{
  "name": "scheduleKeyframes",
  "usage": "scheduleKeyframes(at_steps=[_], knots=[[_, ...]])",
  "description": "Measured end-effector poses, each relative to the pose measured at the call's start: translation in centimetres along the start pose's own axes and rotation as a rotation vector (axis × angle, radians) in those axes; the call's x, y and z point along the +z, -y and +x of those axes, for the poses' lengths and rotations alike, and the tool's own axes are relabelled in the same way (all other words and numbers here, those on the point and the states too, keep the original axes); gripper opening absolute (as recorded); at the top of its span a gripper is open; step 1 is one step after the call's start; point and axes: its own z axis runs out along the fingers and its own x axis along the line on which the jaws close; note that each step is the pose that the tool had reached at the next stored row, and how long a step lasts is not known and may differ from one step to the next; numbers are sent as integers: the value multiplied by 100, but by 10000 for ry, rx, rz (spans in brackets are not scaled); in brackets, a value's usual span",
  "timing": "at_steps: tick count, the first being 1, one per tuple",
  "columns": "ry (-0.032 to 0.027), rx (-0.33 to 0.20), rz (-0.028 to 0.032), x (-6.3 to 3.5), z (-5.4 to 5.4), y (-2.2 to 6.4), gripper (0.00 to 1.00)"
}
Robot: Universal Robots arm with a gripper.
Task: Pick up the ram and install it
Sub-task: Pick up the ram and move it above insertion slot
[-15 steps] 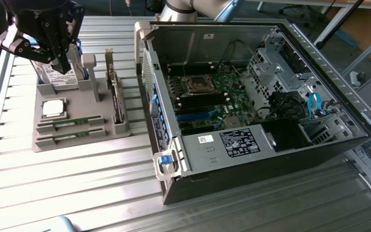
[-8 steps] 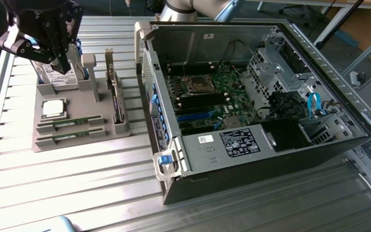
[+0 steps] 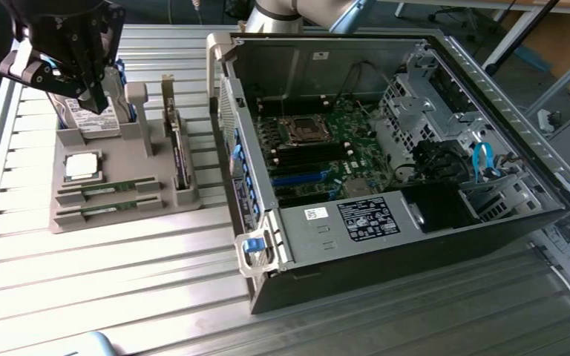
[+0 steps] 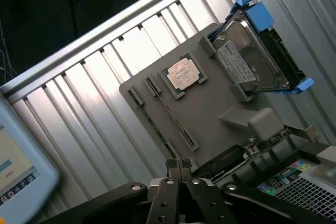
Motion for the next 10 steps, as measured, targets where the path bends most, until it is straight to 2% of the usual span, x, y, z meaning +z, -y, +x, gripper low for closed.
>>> scheduleKeyframes(at_steps=[10], knots=[[-32, -584, -11, 0, 0, 0, 11]])
